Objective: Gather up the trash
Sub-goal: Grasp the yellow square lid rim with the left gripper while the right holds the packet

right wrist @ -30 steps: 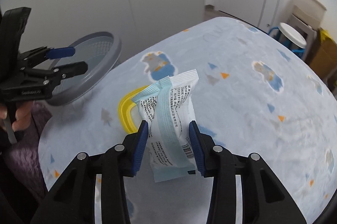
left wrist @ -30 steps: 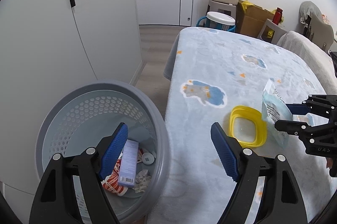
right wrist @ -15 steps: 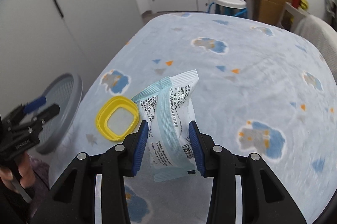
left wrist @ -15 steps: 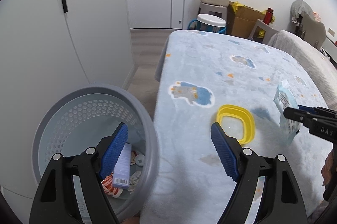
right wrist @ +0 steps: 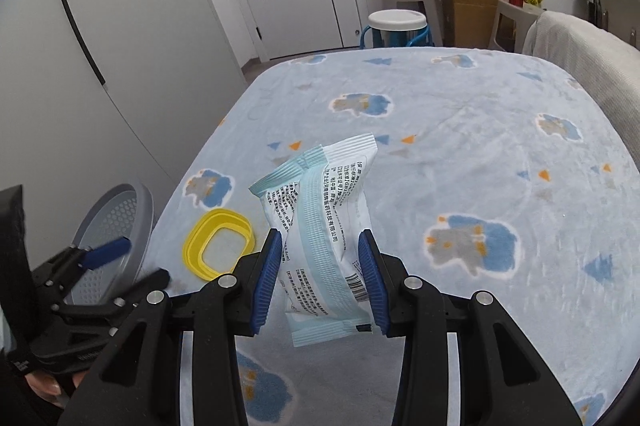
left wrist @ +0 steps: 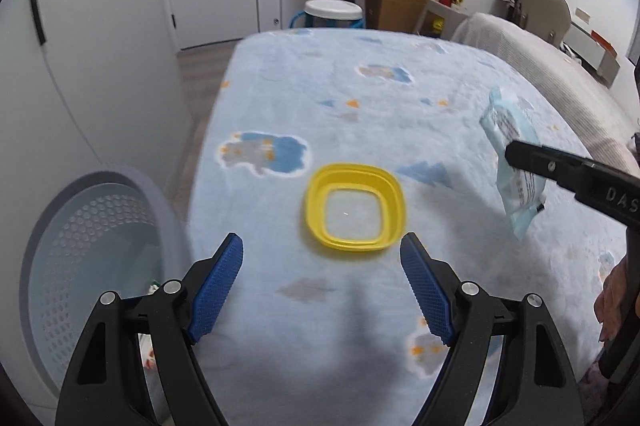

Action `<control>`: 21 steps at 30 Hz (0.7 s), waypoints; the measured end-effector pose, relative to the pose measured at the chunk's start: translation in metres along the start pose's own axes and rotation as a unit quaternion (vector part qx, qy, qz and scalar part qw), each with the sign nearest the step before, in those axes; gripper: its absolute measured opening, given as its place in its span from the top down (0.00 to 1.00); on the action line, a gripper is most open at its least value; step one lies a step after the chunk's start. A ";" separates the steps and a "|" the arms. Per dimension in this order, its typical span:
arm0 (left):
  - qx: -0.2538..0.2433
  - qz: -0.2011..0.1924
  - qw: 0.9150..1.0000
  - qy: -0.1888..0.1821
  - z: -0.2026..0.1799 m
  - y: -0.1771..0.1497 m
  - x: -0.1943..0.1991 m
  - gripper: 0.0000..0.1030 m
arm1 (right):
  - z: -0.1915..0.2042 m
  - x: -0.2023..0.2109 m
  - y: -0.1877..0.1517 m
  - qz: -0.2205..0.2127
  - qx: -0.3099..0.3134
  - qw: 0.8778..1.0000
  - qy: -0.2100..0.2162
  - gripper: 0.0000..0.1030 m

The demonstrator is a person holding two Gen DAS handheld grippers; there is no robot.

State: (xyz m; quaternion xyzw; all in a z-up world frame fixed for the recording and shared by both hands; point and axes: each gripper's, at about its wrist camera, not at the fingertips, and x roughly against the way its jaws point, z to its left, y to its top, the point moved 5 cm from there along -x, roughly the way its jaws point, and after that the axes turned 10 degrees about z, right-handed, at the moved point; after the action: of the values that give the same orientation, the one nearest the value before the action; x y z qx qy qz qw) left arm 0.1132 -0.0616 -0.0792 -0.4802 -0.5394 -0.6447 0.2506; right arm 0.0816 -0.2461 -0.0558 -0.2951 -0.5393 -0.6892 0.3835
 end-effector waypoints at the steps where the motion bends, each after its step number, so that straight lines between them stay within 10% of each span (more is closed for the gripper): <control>1: -0.005 0.005 1.000 -0.001 -0.005 0.001 -0.005 0.25 | -0.002 0.001 0.000 -0.002 -0.003 1.000 0.002 0.62; 21: 0.007 0.066 0.997 0.033 -0.020 0.032 -0.073 0.15 | -0.010 0.017 0.007 -0.024 -0.016 0.998 0.060 0.62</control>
State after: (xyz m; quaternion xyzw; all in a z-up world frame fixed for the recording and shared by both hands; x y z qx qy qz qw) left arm 0.1633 -0.1035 -0.1291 -0.4915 -0.5030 -0.6382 0.3133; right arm 0.0779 -0.2600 -0.0404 -0.2463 -0.5109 -0.7234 0.3938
